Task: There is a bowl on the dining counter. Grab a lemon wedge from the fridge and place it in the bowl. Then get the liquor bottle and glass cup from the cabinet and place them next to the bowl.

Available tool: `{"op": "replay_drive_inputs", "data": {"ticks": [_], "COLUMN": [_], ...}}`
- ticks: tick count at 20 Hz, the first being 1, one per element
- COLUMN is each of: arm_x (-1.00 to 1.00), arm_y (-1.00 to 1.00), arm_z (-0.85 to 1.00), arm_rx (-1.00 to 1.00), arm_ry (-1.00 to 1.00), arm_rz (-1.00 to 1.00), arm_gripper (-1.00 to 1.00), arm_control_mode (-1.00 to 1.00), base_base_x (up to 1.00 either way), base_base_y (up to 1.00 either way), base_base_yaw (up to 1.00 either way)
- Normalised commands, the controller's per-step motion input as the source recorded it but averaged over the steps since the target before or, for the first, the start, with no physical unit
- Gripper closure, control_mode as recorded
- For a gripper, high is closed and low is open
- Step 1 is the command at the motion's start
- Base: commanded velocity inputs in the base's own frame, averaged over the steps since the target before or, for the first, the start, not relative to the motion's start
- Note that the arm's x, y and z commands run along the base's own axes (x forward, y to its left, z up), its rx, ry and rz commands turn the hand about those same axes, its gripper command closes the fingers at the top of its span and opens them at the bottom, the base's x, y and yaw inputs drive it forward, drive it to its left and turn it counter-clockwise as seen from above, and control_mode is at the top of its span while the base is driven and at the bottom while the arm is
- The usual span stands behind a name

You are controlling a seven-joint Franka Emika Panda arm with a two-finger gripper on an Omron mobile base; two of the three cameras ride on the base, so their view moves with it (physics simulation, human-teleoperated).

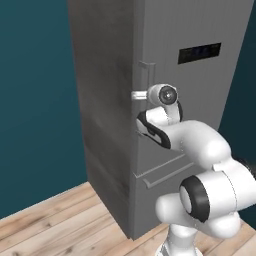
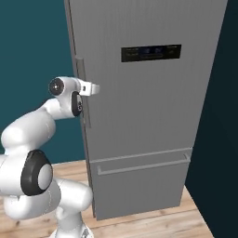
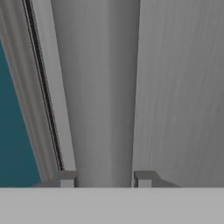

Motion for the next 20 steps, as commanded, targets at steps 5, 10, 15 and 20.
{"op": "replay_drive_inputs", "data": {"ticks": [5, 10, 15, 20], "arm_x": [-0.35, -0.75, -0.95, -1.0], "arm_y": [-0.76, -1.0, -1.0, -1.0], "arm_z": [0.02, 0.06, 0.09, 0.08], "arm_rx": [0.0, 0.01, 0.04, 0.08], "arm_ry": [-0.09, -0.14, -0.15, -0.11], "arm_rz": [-0.05, -0.06, -0.05, -0.04], "arm_gripper": [1.0, 1.0, 1.0, 1.0], "arm_control_mode": [-1.0, -1.0, -1.0, -1.0], "base_base_x": [0.0, 0.0, 0.0, 0.0], "base_base_y": [0.0, 0.0, 0.0, 0.0], "base_base_yaw": [0.0, 0.0, 0.0, 0.0]}}
